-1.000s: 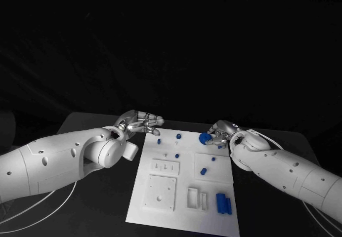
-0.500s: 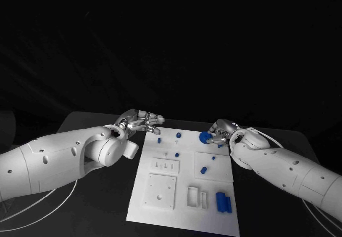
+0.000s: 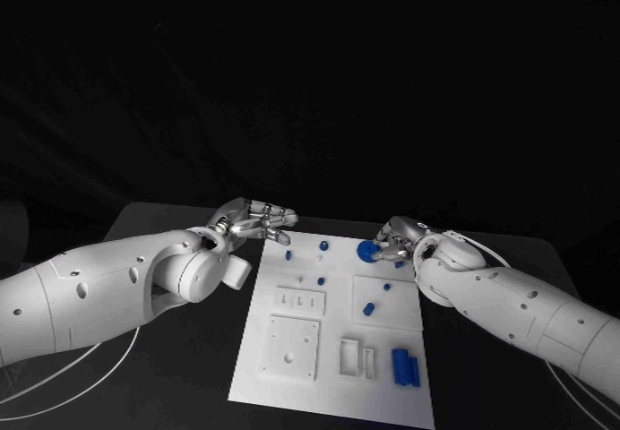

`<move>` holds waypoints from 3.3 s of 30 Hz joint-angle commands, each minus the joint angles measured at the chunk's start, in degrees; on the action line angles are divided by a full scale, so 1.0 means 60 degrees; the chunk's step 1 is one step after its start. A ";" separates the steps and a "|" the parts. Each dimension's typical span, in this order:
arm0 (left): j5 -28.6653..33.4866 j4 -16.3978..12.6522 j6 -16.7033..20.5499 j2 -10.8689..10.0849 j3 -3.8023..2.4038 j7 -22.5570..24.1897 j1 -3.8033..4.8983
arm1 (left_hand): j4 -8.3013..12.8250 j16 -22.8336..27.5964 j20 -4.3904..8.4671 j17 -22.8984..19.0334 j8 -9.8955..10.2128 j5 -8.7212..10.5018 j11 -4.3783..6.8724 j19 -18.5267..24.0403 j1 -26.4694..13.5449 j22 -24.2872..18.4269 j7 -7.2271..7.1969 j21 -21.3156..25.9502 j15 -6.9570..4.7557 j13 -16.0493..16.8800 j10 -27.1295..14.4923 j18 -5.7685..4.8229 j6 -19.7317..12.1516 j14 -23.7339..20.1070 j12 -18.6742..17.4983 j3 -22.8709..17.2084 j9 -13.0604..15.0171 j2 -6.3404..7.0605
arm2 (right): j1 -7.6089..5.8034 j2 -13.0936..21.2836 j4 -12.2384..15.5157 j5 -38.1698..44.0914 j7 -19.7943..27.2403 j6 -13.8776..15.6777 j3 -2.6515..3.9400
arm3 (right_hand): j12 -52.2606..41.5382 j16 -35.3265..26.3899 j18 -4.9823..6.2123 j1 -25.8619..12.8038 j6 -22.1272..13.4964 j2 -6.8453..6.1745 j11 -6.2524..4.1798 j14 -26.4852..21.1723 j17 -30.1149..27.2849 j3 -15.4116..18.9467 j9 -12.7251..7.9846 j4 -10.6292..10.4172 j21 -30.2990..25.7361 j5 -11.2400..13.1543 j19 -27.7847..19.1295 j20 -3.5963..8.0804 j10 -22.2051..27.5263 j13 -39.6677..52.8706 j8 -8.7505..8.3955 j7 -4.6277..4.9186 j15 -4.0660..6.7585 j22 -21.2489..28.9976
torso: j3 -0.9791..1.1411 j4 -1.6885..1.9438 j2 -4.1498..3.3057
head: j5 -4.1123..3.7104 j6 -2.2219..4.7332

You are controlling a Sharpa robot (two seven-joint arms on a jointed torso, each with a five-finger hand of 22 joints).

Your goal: Assemble the parts on the task board

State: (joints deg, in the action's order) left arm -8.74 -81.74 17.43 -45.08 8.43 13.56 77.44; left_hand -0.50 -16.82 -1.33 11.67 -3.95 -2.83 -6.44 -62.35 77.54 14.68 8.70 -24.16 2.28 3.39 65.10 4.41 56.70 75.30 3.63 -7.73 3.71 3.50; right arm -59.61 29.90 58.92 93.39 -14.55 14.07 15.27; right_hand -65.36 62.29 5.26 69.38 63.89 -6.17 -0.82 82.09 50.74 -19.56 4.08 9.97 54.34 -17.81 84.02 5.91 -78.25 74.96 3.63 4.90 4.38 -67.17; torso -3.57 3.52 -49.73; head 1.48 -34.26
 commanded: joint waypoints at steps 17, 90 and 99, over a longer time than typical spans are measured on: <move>-0.0022 -0.0014 -0.0150 0.0010 -0.0006 0.0025 0.0003 | 0.0047 -0.0043 0.0001 -0.0015 0.0054 0.0002 -0.0004 0.0065 0.0075 0.0017 0.0005 -0.0049 0.0022 0.0000 -0.0088 -0.0078 -0.0064 -0.0060 -0.0049 0.0042 0.0004 -0.0030 | 0.0026 0.0089 0.0455 0.0530 -0.0401 -0.0129 -0.0017 | -0.0085 0.0090 -0.0164 0.0048 -0.0071 -0.0117 0.0052 0.0058 0.0063 0.0182 -0.0005 -0.0236 -0.0103 0.0463 0.0419 -0.0026 -0.0130 0.0151 -0.0006 0.0035 0.0010 -0.0371 | 0.0001 -0.0008 -0.0009 | 0.0090 -0.0026; -0.0033 0.0093 -0.0158 0.0112 -0.0004 -0.0135 0.0000 | 0.0038 -0.0039 -0.0013 -0.0023 0.0055 0.0001 -0.0030 0.0068 0.0056 0.0017 0.0034 -0.0055 0.0036 0.0001 -0.0185 -0.0066 -0.0166 -0.0064 -0.0048 0.0050 0.0004 -0.0039 | 0.0040 -0.0348 0.0384 0.0981 -0.0997 0.0467 -0.0533 | -0.0350 0.0146 -0.0218 0.0100 0.0261 -0.0026 -0.0021 0.0070 0.0190 -0.0009 0.0128 -0.0342 -0.0448 0.0011 0.0565 0.0014 -0.0305 0.0446 -0.0006 -0.0075 0.0056 -0.1214 | -0.0039 -0.0011 -0.0012 | 0.0047 -0.0033; -0.0033 0.0097 -0.0053 0.0071 -0.0005 -0.0130 0.0000 | 0.0034 -0.0049 -0.0011 -0.0019 0.0053 0.0000 -0.0026 0.0058 0.0054 0.0020 0.0029 -0.0063 0.0031 0.0001 -0.0177 -0.0061 -0.0153 -0.0055 -0.0047 0.0034 0.0005 -0.0072 | 0.0037 -0.0086 0.1413 0.0811 -0.1016 0.1746 -0.0431 | -0.0369 0.0142 -0.0210 0.0050 0.0406 0.0025 -0.0055 0.0068 0.0198 0.0041 0.0152 -0.0316 -0.0461 0.0364 0.0577 0.0053 -0.0345 0.0479 -0.0002 -0.0128 0.0097 -0.1220 | -0.0023 -0.0053 -0.0022 | 0.0075 -0.0011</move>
State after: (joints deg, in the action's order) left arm -8.81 -81.01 16.96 -44.67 8.45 12.57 77.42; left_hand -0.35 -16.82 -1.33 11.58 -3.95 -2.83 -6.65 -62.35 77.54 14.71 8.89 -24.16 2.48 3.39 64.47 4.42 56.08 75.11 3.63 -7.57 3.71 3.50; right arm -59.32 29.28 66.44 99.02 -20.40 20.21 12.60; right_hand -67.36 63.11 4.39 69.67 64.87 -6.46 -0.92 82.63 51.94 -19.39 4.69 7.93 51.87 -15.91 84.04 5.94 -80.20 74.92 3.48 5.23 4.53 -74.48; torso -3.71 3.35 -49.80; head 1.86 -34.35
